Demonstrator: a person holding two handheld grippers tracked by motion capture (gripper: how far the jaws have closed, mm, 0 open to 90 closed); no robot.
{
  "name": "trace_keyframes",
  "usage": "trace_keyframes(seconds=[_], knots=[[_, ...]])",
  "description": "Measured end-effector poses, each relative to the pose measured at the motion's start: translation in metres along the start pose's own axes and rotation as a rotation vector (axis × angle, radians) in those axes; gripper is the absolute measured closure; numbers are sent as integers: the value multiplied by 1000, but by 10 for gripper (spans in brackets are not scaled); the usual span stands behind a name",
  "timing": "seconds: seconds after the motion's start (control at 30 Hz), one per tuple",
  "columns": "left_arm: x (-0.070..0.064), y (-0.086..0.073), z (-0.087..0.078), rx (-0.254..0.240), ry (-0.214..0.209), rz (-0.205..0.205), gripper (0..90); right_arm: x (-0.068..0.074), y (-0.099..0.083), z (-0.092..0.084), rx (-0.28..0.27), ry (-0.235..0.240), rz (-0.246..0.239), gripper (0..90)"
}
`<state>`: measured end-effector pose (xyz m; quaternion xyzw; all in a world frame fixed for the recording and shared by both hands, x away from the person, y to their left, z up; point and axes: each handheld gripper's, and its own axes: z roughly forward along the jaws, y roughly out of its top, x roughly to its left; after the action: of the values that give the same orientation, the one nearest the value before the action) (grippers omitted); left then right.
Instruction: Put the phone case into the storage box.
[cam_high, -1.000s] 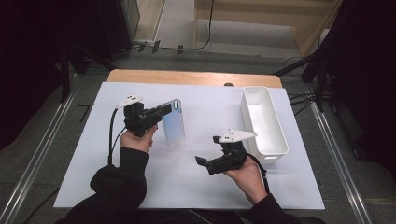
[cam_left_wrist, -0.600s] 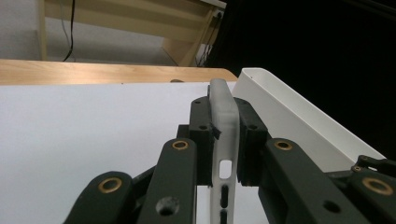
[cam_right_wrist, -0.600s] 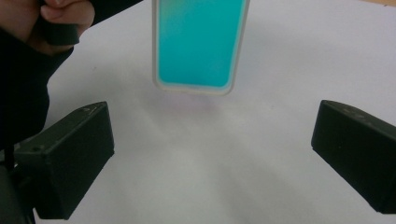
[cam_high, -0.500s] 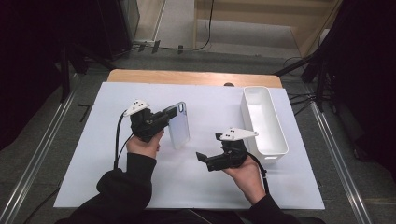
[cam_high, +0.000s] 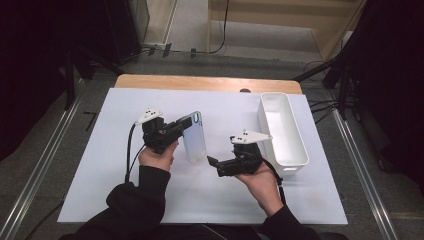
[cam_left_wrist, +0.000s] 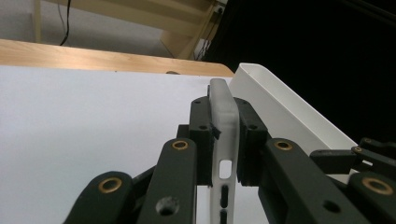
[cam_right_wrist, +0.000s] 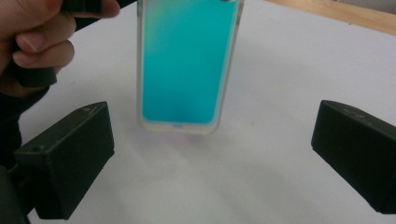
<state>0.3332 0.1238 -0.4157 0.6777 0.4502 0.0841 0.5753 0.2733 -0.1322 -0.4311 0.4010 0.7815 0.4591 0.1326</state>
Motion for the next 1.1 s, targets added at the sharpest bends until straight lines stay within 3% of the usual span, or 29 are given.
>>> trace_keyframes(seconds=[1.1], knots=[[-4, 0, 2, 19, -16, -33, 791, -4, 33, 26, 8, 3, 60, 0]])
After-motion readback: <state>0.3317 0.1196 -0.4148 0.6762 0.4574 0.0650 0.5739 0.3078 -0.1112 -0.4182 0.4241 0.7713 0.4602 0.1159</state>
